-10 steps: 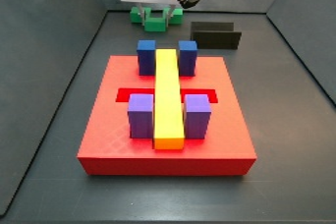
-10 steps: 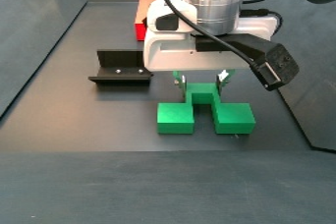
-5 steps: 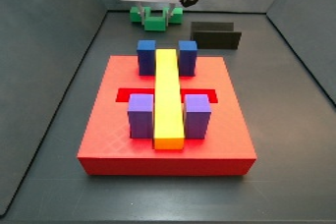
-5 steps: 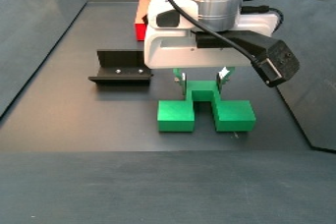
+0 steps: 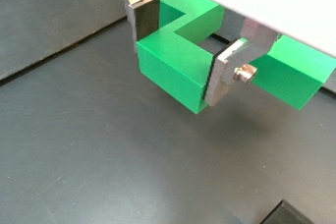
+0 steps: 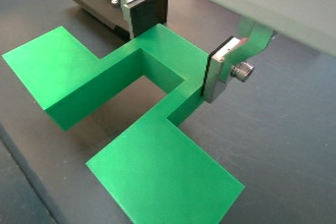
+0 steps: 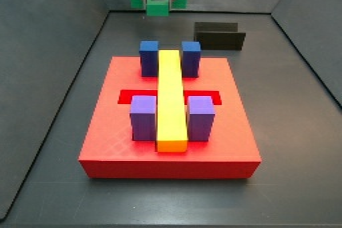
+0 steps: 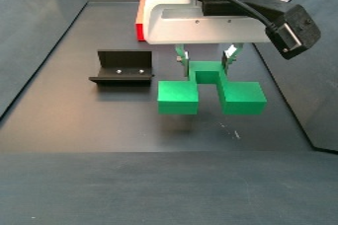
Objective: Pick up the green object. Move up. Place the green object on the fixture. Regrasp the green object. Move to above the board. Insert the green object.
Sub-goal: Place the green object on the fixture.
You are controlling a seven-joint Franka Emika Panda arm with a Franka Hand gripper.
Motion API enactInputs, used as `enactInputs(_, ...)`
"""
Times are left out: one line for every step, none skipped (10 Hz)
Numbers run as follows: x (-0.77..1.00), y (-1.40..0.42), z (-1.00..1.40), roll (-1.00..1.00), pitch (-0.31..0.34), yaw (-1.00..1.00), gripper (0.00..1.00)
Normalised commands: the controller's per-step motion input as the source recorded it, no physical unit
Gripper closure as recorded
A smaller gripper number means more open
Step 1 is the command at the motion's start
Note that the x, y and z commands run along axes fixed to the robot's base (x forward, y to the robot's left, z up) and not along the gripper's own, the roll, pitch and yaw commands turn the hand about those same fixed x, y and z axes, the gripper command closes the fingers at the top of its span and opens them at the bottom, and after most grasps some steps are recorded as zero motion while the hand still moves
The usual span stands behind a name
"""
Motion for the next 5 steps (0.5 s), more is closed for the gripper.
enactInputs(0.0,-0.28,0.47,0.89,0.086,0.0,1.0)
enactInputs(0.08,-0.17,0.56,0.87,0.169,0.0,1.0)
enactInputs(0.1,-0.14,0.66,0.82,0.209,0.0,1.0)
enactInputs(0.12,-0.11,0.69,0.75,0.22,0.0,1.0)
enactInputs(0.14,-0.14,0.6,0.63,0.2,0.0,1.0)
